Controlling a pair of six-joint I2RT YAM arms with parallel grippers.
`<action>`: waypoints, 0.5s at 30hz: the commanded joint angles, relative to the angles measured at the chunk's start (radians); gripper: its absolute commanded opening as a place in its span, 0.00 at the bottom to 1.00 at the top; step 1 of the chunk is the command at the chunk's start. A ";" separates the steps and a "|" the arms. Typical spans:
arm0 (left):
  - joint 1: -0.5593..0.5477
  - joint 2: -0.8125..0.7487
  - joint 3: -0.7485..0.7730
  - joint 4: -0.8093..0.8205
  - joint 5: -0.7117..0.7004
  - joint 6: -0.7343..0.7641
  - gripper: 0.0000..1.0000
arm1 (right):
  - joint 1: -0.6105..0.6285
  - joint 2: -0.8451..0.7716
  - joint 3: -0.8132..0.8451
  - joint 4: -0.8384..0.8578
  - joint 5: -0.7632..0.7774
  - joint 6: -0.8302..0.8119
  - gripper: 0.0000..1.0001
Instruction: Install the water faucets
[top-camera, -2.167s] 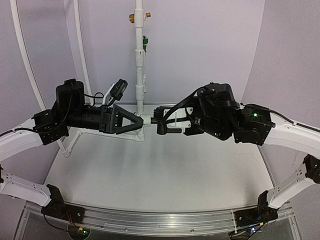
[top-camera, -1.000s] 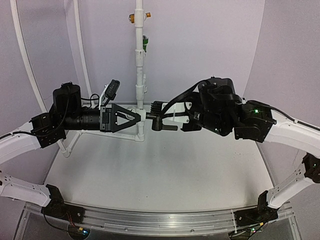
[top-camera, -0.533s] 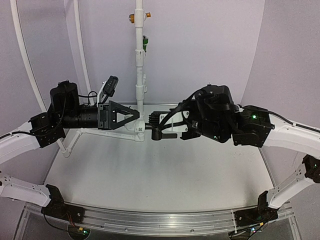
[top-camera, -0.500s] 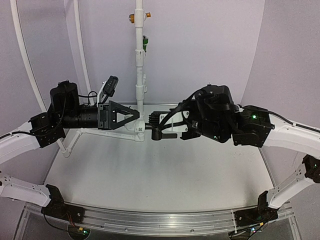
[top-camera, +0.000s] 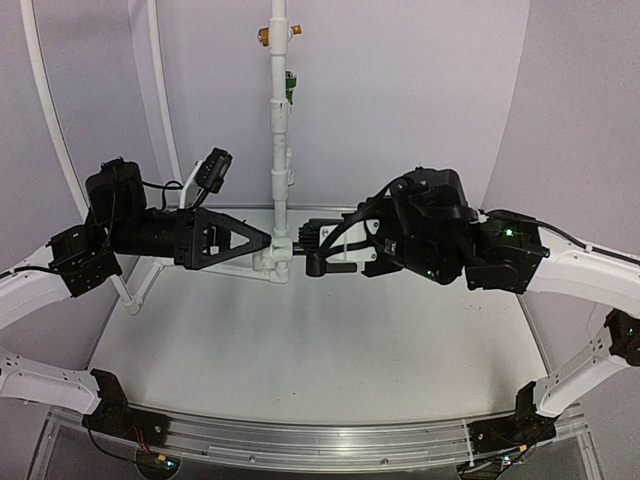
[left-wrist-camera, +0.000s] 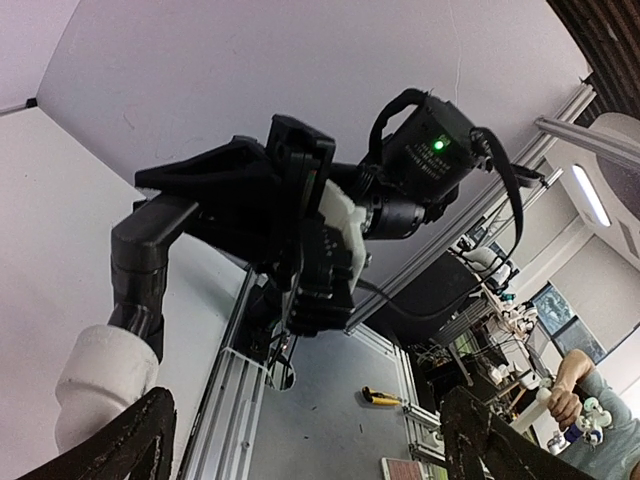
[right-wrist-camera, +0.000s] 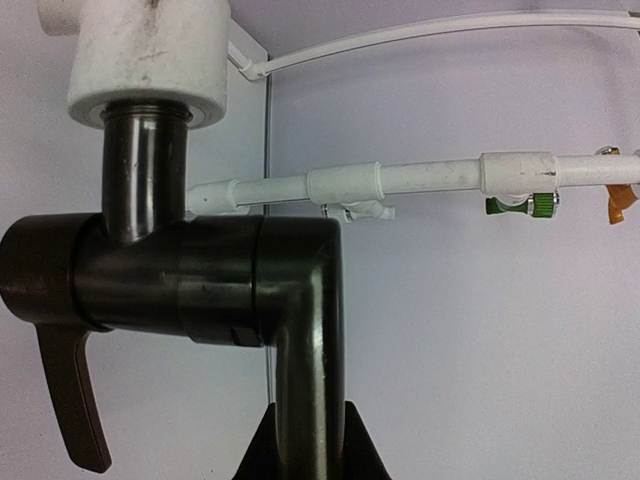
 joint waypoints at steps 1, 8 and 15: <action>0.001 -0.005 0.031 -0.039 0.029 0.030 0.91 | -0.005 -0.014 0.101 0.134 0.033 0.018 0.00; 0.000 0.000 0.016 -0.072 0.012 0.052 0.91 | -0.006 0.004 0.145 0.136 0.036 0.029 0.00; 0.001 -0.001 0.019 -0.112 -0.102 0.062 0.93 | -0.006 -0.003 0.148 0.137 0.017 0.032 0.00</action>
